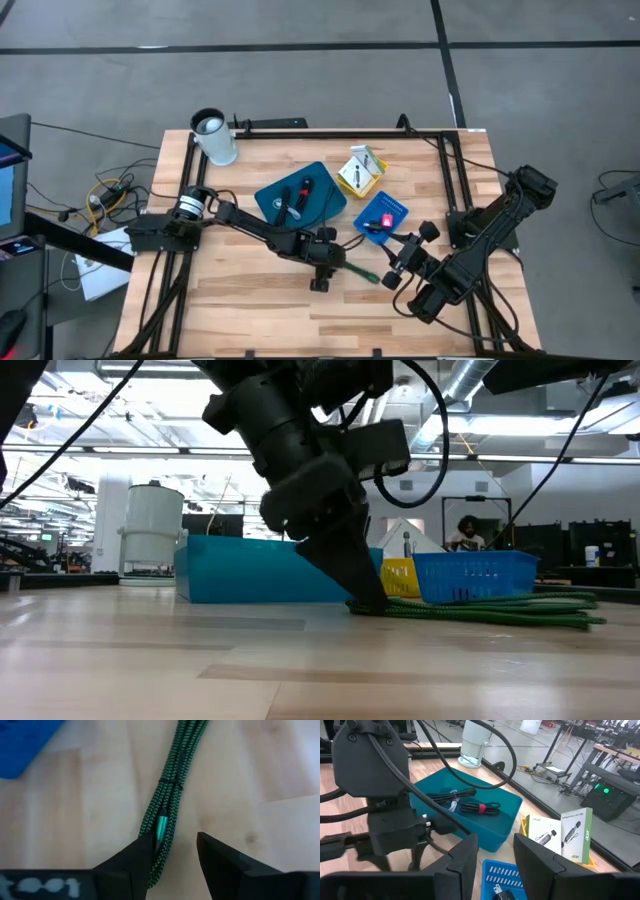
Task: Pick and place items into bin
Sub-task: Put the green charger cable into the dark blue bin
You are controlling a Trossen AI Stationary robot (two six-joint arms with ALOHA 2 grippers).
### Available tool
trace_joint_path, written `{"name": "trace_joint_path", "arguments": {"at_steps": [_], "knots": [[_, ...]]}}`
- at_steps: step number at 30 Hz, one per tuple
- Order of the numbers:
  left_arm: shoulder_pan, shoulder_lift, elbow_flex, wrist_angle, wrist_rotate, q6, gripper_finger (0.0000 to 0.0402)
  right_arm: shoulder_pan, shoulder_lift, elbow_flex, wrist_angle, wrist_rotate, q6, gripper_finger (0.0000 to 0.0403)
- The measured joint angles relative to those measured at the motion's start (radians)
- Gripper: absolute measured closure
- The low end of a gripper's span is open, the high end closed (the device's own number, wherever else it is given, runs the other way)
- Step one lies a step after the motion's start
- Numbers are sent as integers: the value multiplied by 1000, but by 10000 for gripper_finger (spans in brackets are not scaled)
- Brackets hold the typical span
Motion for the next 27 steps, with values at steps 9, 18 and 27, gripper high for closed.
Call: {"name": "trace_joint_path", "arguments": {"at_steps": [9, 18, 27], "knots": [[1, 1, 0, -17, -84, 74, 302, 0, 0, 0, 1, 0, 0, 278], [-4, 0, 1, -38, -83, 99, 389, 0, 0, 0, 1, 0, 0, 278], [-76, 0, 0, -37, -162, 118, 399, 0, 0, 0, 2, 0, 0, 278]]}}
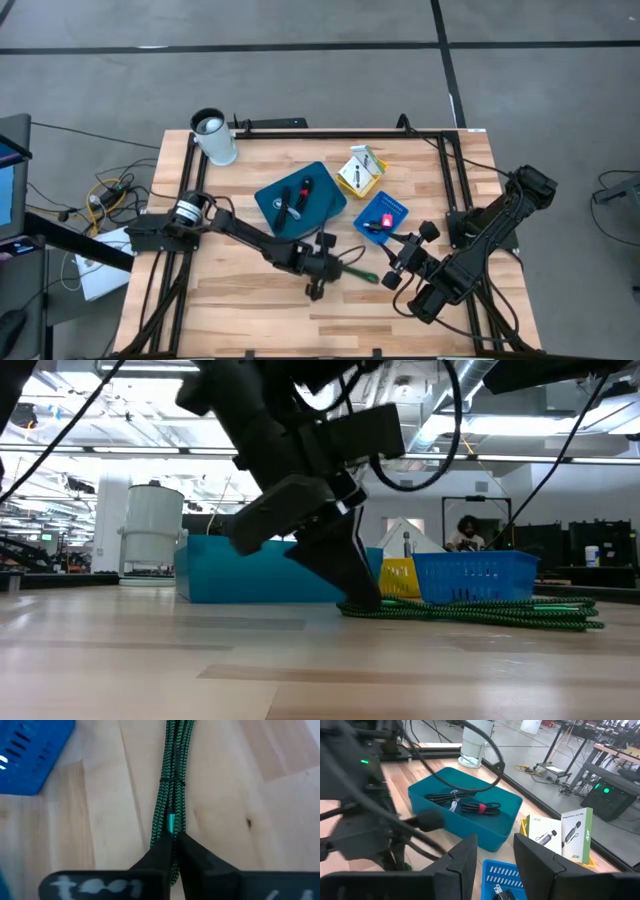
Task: Pick and place items into bin
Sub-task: Put the green charger cable into the dark blue bin
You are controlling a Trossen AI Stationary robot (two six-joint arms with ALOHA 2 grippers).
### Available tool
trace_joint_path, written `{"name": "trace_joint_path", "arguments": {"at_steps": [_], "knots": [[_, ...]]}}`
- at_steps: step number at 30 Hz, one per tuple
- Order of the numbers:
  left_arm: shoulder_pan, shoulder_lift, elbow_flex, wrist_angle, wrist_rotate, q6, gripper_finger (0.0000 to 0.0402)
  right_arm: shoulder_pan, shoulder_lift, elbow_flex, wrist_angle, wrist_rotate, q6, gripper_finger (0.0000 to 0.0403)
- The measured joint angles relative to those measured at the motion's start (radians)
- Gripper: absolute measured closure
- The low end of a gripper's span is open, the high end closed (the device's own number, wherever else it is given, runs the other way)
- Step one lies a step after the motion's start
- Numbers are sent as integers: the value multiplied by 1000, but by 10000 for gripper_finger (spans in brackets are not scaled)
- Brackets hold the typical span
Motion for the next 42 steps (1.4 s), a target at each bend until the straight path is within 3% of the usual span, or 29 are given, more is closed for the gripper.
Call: {"name": "trace_joint_path", "arguments": {"at_steps": [15, 22, 28, 34, 37, 42], "knots": [[-104, -18, 123, -174, -493, 133, 400, -1, 0, 0, 3, 0, 0, 278], [-106, -23, 266, -491, -718, 62, 401, -1, 0, 0, 3, 0, -1, 278], [-103, -23, 400, -870, -801, -132, 401, -1, 0, 0, 6, 0, -11, 278], [-69, -24, 457, -1302, -852, -457, 401, -1, 0, 0, 11, 0, -18, 278], [-39, -27, 440, -1328, -832, -532, 401, -1, 0, 0, 12, 0, -18, 278], [21, -17, 428, -1315, -652, -523, 401, 0, 0, 0, 19, 0, -18, 278]]}}
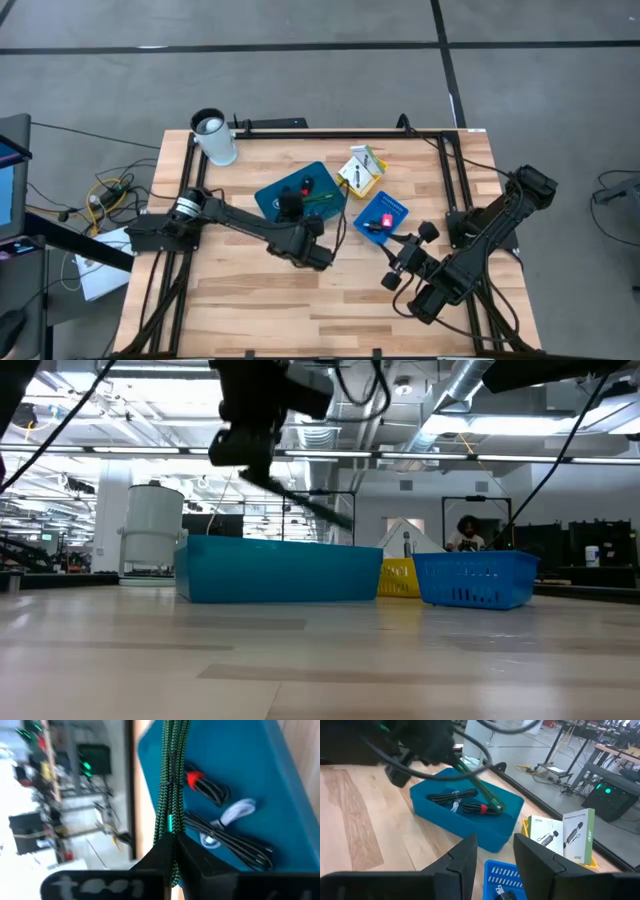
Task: Pick and place items into bin
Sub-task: Put the green charger cable into the dark blue bin
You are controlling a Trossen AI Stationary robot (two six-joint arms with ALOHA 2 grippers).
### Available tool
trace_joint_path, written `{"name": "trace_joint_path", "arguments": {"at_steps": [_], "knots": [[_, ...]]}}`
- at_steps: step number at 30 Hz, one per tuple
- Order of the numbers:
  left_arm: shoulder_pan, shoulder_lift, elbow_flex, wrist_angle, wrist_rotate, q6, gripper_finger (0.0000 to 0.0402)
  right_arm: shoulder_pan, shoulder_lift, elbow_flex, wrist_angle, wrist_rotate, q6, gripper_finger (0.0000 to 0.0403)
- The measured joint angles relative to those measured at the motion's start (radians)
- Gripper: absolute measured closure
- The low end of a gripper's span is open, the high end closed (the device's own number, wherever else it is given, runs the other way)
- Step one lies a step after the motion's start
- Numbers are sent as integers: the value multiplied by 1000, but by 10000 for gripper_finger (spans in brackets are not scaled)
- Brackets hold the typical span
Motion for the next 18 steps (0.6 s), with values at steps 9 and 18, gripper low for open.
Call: {"name": "trace_joint_path", "arguments": {"at_steps": [9, 18], "knots": [[93, 1, -71, 4, 60, -70, 401, 0, 0, 0, 5, 0, -1, 278], [92, 2, -95, 3, 3, -89, 337, 0, 0, 0, 5, 0, -8, 278]]}}
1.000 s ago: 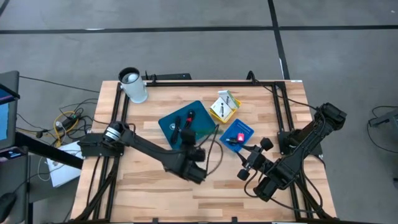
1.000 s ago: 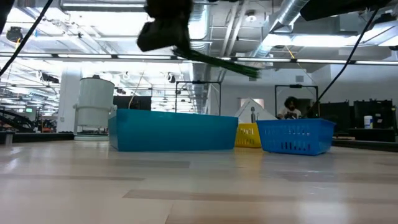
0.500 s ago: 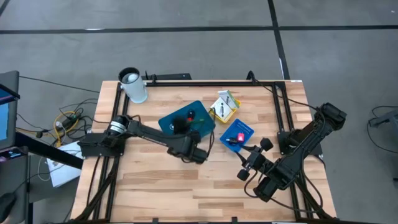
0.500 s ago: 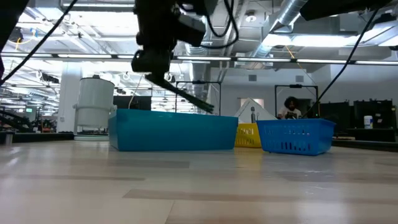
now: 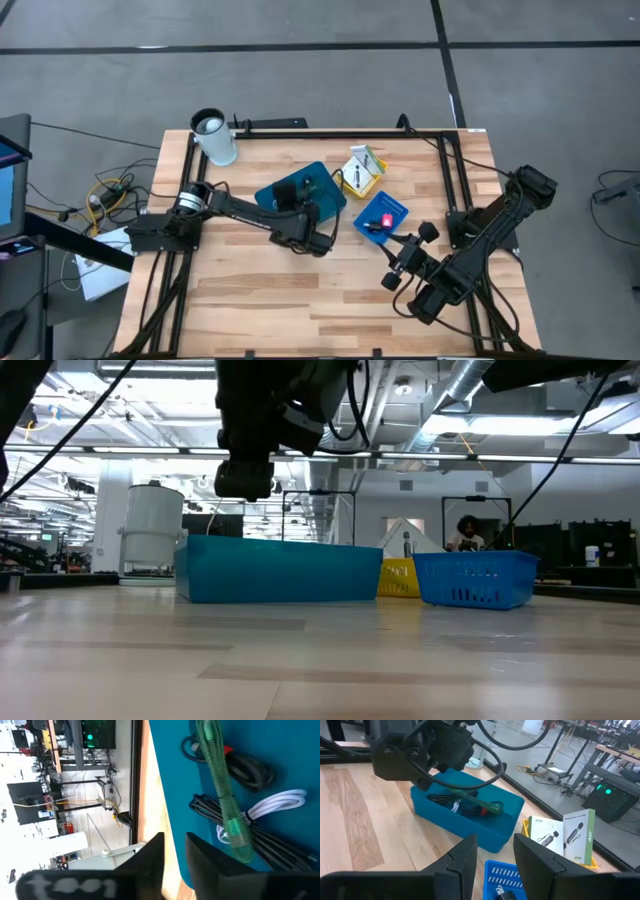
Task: Pick and place items into bin
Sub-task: Put the green charger cable into the dark blue bin, then return to Home Position
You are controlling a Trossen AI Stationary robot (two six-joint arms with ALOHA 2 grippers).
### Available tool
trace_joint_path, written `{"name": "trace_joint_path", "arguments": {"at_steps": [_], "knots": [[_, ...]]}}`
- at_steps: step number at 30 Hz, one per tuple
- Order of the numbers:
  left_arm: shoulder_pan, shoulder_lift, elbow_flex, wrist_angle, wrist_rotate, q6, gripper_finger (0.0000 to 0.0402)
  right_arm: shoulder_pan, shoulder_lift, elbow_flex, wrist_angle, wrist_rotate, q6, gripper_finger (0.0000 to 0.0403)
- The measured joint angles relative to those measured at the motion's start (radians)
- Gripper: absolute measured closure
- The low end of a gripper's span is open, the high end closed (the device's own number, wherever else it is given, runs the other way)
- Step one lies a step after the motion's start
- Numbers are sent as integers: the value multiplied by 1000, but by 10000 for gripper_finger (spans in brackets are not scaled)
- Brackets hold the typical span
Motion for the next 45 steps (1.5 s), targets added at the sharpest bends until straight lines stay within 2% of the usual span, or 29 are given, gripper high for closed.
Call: {"name": "trace_joint_path", "arguments": {"at_steps": [6, 9, 11, 14, 17, 20, 23, 27, 31, 34, 38, 45], "knots": [[-13, 0, 0, 0, 2, 9, 277, 0, 0, 0, 0, 0, 0, 278], [-26, -8, 0, 2, 0, 0, 258, 0, 0, 0, -1, 1, 0, 278], [-41, -35, -1, 8, -36, -22, 251, 0, 0, 0, -1, 4, -1, 278], [-79, -110, -1, 50, -113, -47, 249, 0, 0, 0, -1, 5, -14, 278], [-120, -215, -1, 151, -129, -13, 251, 0, 0, 0, 1, 6, -41, 278], [-166, -333, -2, 279, -128, 81, 253, 0, 0, 1, 1, 7, -68, 278], [-207, -466, -64, 465, -103, 211, 253, 0, 0, 6, 3, 8, -79, 278], [-227, -680, -263, 788, 46, 367, 253, 0, 0, 6, 25, 15, -79, 278], [-218, -908, -567, 1165, 254, 489, 253, 0, -9, 6, 50, 45, -71, 278], [-205, -1062, -771, 1378, 348, 521, 253, 0, -52, 6, 48, 48, -71, 278], [-199, -1230, -992, 1573, 369, 522, 253, -2, -162, 6, 41, 9, -137, 278], [-200, -1426, -1289, 1829, 375, 478, 254, -2, -390, 6, 58, -153, -431, 278]]}}
